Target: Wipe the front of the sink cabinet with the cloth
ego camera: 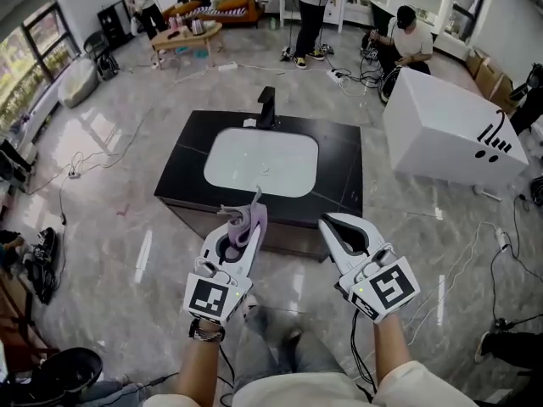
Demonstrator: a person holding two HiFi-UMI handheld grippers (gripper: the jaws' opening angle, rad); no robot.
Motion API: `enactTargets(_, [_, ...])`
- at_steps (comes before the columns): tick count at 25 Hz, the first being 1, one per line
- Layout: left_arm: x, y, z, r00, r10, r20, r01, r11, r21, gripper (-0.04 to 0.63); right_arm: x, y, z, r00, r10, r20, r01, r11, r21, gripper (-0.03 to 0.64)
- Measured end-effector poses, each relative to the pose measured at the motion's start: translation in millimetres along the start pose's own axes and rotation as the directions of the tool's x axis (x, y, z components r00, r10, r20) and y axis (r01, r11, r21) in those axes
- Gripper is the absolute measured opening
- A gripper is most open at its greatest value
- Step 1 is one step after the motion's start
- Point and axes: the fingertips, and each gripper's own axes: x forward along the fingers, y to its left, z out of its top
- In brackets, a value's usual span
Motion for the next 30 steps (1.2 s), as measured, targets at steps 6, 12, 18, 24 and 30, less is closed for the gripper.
enactTargets(6, [-28, -33, 68, 0.999, 0.039, 0.005, -0.039, 0.999, -0.013, 0.048, -46, 18, 61, 0.999, 0.036, 0.012, -0.036, 0.999, -0.01, 0.008])
enactTargets(12, [-54, -43, 112, 0.997, 0.071, 0.005, -0.071, 0.997, -0.012, 0.048, -69, 40, 105, 0.997, 0.056, 0.056, -0.054, 0.998, -0.028, 0.008])
enactTargets(18, [-80, -49, 136, 0.996, 0.076, 0.041, -0.077, 0.997, 0.027, 0.048, -80, 61, 123, 0.997, 0.034, 0.065, -0.032, 0.999, -0.031, 0.006])
enactTargets(24, [-104, -44, 141, 0.995, 0.091, 0.026, -0.092, 0.995, 0.038, 0.048, -79, 83, 134, 0.999, 0.013, 0.048, -0.01, 0.999, -0.051, 0.006])
enactTargets(30, [-106, -35, 137, 0.995, 0.095, 0.028, -0.096, 0.995, 0.035, 0.048, -67, 85, 128, 0.999, 0.011, 0.032, -0.009, 0.999, -0.054, 0.006])
